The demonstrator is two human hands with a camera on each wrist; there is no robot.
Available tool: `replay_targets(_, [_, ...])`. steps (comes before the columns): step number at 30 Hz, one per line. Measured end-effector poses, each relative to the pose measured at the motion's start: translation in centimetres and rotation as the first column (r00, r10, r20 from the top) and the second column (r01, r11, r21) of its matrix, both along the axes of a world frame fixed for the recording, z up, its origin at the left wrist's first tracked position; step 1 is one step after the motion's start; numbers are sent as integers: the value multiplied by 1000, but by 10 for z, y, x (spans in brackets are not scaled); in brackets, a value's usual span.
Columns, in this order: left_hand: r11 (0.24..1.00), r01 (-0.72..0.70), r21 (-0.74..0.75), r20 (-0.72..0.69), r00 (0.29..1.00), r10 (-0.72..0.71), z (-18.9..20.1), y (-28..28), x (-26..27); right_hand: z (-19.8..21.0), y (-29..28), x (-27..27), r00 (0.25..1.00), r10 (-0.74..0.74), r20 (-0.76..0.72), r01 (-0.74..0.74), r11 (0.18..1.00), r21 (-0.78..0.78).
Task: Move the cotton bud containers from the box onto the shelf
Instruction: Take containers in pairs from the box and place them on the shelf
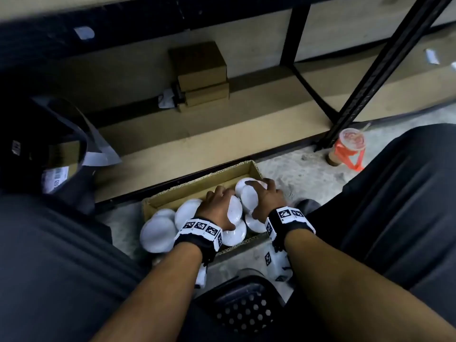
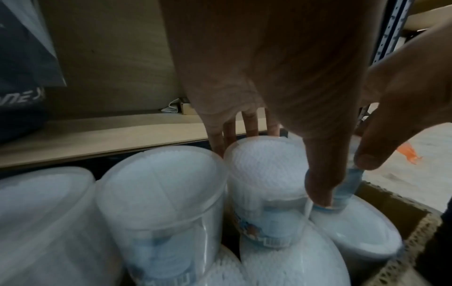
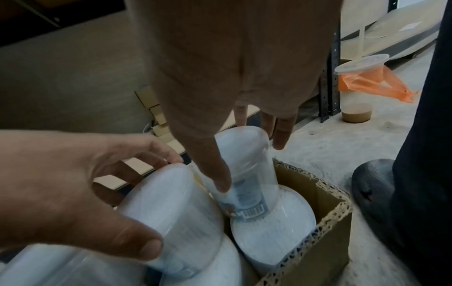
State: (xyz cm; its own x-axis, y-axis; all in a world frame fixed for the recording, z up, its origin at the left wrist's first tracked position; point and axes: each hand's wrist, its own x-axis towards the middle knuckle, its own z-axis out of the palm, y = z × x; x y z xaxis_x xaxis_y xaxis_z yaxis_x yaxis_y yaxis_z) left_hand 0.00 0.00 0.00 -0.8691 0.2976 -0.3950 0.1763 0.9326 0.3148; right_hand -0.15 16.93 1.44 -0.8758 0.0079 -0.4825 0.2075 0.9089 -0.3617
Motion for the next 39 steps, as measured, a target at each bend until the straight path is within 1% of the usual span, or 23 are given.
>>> replay_targets(5, [999, -7, -32, 31, 1000, 8, 1, 2, -1, -1, -2, -5, 1000, -10, 23, 10, 999, 40])
replay_targets(9, [999, -1, -37, 58, 998, 3, 6, 1, -7, 1, -2, -8, 999, -32, 23, 31, 999, 36])
replay_targets(11, [1000, -9, -22, 82, 997, 11, 11, 0, -9, 6, -3, -8, 998, -55, 15, 55, 998, 10])
replay_targets(17, [1000, -21, -7, 82, 996, 22, 34, 0, -21, 31, -2, -18, 998, -58, -37, 57, 998, -20])
replay_targets(20, [1000, -28, 4, 44, 999, 28, 55, 0, -29, 49, -1, -28, 994, -90, -61, 86, 994, -69])
replay_targets(25, [999, -26, 24, -27, 999, 27, 97, -11, -42, 87, -4, -50, 992, -90, -86, 79, 989, -123])
replay_targets(30, [997, -15, 82, -129, 991, 26, 141, -26, -53, 119, 0, -61, 976, -91, -196, 56, 983, -176])
replay_targets(35, [997, -3, 72, -193, 981, 16, 184, -32, -59, 157, -5, -67, 943, -81, -324, 6, 974, -226])
replay_targets(39, [997, 15, 75, -237, 972, 3, 219, -35, -59, 191, -1, -66, 904, -44, -426, -42, 981, -190])
